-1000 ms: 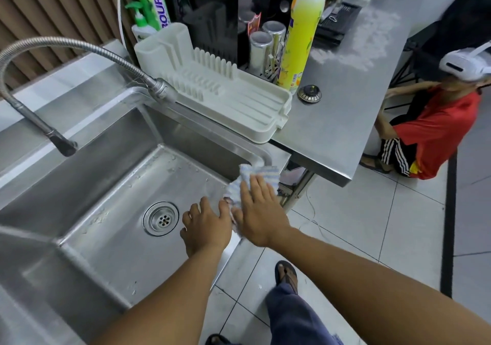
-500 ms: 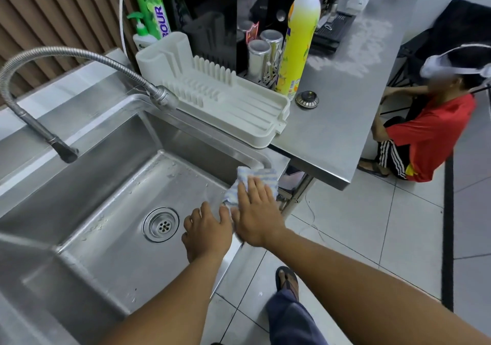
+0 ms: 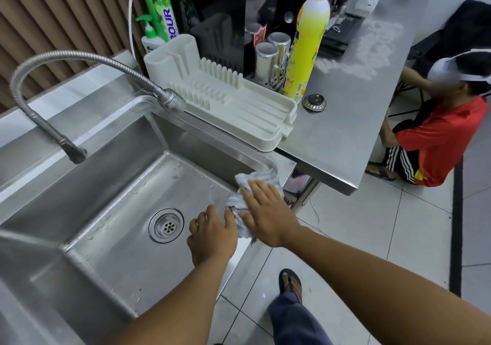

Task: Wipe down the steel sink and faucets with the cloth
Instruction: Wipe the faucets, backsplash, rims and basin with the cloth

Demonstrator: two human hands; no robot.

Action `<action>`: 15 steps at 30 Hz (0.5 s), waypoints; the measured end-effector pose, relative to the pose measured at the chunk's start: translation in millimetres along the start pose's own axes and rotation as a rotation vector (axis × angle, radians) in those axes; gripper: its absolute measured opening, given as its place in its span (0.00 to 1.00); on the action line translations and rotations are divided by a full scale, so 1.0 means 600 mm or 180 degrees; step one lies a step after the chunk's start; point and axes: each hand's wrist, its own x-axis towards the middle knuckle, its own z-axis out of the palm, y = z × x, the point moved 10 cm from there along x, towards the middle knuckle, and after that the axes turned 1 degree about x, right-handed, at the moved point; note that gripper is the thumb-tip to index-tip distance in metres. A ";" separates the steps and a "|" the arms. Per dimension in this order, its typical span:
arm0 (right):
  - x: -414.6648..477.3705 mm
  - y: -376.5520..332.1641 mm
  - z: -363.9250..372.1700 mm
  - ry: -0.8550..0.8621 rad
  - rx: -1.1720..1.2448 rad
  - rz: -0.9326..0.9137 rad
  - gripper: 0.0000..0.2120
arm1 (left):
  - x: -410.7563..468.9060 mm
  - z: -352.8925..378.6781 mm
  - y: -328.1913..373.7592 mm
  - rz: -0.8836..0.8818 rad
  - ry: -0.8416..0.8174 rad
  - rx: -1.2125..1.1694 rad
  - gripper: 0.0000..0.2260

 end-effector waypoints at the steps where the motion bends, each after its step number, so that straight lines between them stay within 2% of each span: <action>1: 0.001 0.012 -0.007 0.0009 -0.0040 -0.0120 0.41 | 0.000 0.000 0.000 0.0005 -0.0010 -0.0008 0.27; 3: 0.016 0.068 -0.025 0.0010 -0.0078 0.0079 0.40 | 0.000 0.000 0.002 0.0025 -0.0017 -0.0016 0.27; 5: 0.035 0.129 -0.037 0.0080 0.0033 0.0662 0.35 | 0.000 0.001 0.001 0.0016 -0.0013 -0.0006 0.27; 7: 0.041 0.135 -0.034 0.0173 0.0137 0.1095 0.34 | 0.001 0.001 -0.001 -0.0012 -0.0025 -0.0001 0.28; 8: 0.038 0.116 -0.024 0.0166 0.0120 0.1129 0.37 | 0.001 0.001 -0.001 -0.0023 -0.0034 -0.0001 0.28; 10: 0.024 0.051 -0.004 0.0061 0.0069 0.0724 0.42 | 0.000 0.000 0.000 -0.0034 -0.0027 0.0007 0.27; 12: 0.004 0.009 0.005 -0.0025 0.0020 0.0130 0.39 | -0.001 -0.001 0.001 -0.0036 -0.0028 0.0004 0.26; 14: 0.001 0.025 -0.005 -0.0062 -0.0069 -0.0133 0.39 | -0.002 -0.002 0.001 -0.0024 -0.0027 -0.0009 0.26; 15: 0.008 0.051 -0.016 0.0004 -0.0104 -0.0078 0.42 | -0.003 -0.003 0.002 -0.0011 -0.0022 -0.0019 0.26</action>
